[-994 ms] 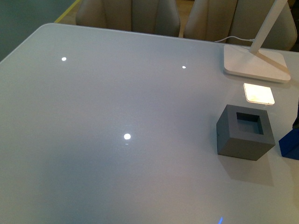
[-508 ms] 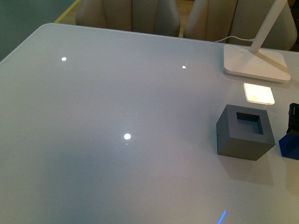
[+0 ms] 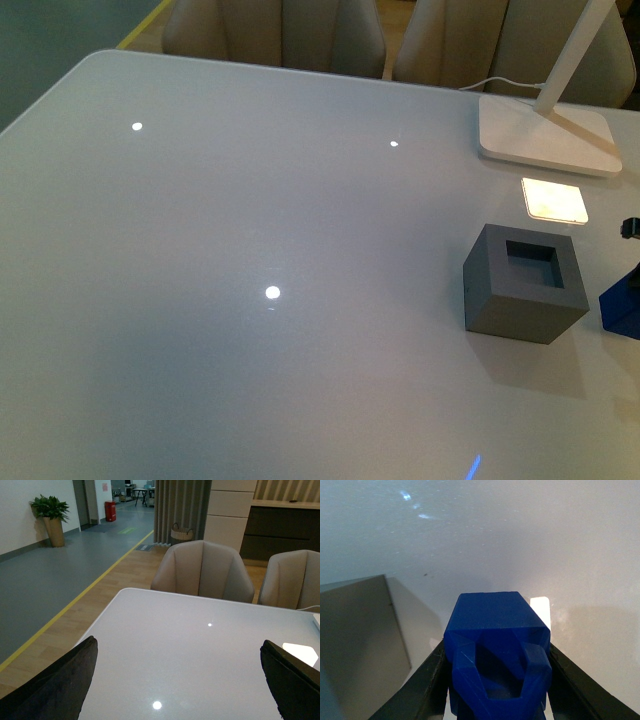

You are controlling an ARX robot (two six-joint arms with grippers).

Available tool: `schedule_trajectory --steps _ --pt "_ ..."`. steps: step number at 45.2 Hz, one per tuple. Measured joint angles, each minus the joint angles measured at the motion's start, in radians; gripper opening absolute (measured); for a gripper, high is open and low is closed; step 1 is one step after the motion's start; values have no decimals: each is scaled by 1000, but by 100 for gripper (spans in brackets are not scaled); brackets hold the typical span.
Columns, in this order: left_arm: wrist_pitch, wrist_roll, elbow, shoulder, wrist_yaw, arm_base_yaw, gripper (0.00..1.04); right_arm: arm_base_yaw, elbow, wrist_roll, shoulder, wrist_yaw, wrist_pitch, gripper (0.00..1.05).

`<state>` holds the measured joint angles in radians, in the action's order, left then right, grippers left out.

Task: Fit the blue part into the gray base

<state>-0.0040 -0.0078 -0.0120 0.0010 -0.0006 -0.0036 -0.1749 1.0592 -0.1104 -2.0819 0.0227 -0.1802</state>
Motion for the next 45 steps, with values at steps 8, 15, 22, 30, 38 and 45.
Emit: schedule_trajectory --steps 8,15,22,30,38,45 --pt "0 0 0 0 0 0 97 35 -44 -29 178 -42 -61 45" --pt "0 0 0 0 0 0 97 93 -68 -56 313 -33 -116 45" --pt "0 0 0 0 0 0 97 168 -71 -92 354 0 -139 45" --pt "0 0 0 0 0 0 97 253 -59 -138 330 16 -140 45" --pt "0 0 0 0 0 0 97 296 -19 -170 267 19 -136 45" --pt "0 0 0 0 0 0 97 303 16 -190 211 29 -141 45"
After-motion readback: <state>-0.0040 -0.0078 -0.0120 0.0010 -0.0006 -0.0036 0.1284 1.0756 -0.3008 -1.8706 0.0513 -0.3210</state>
